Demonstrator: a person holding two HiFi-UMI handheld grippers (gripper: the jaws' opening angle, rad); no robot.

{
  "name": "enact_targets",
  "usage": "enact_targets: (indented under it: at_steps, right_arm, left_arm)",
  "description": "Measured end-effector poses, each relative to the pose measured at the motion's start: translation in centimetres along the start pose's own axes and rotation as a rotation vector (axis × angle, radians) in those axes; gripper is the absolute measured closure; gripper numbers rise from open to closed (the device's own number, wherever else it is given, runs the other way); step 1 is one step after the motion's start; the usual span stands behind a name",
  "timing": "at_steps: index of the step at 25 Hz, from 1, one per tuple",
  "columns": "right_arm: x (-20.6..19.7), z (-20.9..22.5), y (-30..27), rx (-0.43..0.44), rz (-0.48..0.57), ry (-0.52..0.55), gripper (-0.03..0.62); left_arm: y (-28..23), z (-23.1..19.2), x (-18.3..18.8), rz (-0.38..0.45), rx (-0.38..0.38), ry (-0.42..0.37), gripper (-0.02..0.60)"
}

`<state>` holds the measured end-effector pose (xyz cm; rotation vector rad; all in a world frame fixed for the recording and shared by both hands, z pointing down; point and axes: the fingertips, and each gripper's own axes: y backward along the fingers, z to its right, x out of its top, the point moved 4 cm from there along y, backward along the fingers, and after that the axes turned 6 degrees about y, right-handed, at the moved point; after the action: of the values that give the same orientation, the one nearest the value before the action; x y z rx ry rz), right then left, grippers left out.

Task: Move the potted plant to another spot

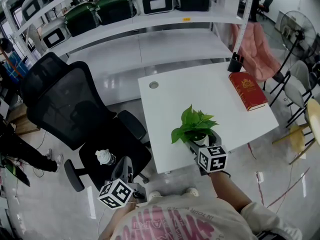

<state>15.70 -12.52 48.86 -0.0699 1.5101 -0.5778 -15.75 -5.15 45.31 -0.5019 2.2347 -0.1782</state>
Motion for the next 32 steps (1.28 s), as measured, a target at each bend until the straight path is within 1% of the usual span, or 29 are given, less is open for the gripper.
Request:
enact_targets:
  at_steps: [7,32]
  right_arm:
    - [-0.23,0.29,0.33,0.004,-0.006,-0.031,0.117]
    - [-0.75,-0.09,1.01,-0.004,-0.021,-0.017,0.117]
  left_arm:
    - [0.44,-0.29,-0.11,0.001,0.006,0.002,0.557]
    - [0.49,0.02,0.16,-0.006,-0.016,-0.002,0.558]
